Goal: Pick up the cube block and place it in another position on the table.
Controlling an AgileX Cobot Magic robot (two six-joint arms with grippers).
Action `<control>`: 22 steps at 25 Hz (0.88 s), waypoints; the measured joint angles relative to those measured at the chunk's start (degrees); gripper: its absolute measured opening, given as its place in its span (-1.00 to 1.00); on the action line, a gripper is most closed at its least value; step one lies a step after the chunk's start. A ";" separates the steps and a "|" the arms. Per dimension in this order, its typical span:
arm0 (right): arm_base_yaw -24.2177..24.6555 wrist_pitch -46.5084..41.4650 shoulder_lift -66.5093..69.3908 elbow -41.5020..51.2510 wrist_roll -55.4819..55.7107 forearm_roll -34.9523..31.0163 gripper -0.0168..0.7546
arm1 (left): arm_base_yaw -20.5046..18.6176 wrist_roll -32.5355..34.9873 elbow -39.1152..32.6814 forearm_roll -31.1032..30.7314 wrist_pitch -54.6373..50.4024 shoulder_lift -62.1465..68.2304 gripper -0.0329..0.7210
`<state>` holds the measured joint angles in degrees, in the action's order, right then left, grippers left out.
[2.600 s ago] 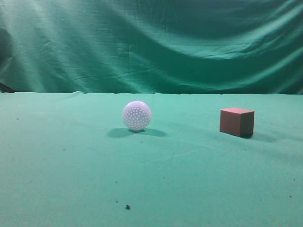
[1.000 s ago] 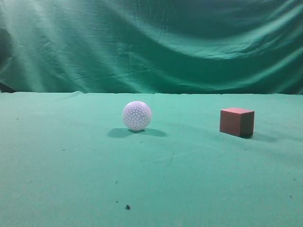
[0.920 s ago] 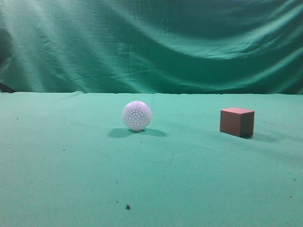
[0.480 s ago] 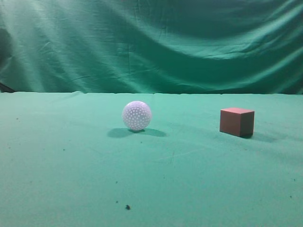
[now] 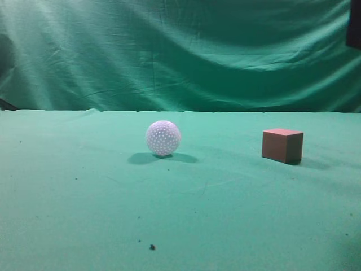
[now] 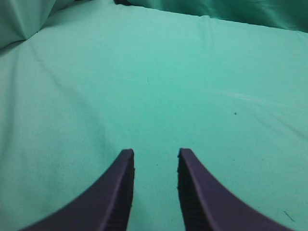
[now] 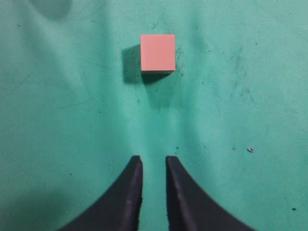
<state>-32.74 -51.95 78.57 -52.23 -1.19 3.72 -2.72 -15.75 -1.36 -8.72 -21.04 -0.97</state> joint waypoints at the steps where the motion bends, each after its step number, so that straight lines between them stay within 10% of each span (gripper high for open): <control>1: 0.00 -0.53 2.11 -1.51 -0.01 0.00 -0.19 | 0.00 0.00 0.00 0.00 0.00 0.00 -0.22; 6: 0.00 -0.59 10.01 -5.80 0.03 -0.59 0.51 | 0.00 0.00 0.00 0.00 0.00 0.00 -0.22; 22: 0.00 8.32 25.87 -10.51 1.81 0.04 0.48 | 0.00 0.00 0.00 0.00 0.00 0.00 -0.22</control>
<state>-32.74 -43.62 104.45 -62.74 0.62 3.76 -2.72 -15.75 -1.36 -8.72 -21.04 -0.97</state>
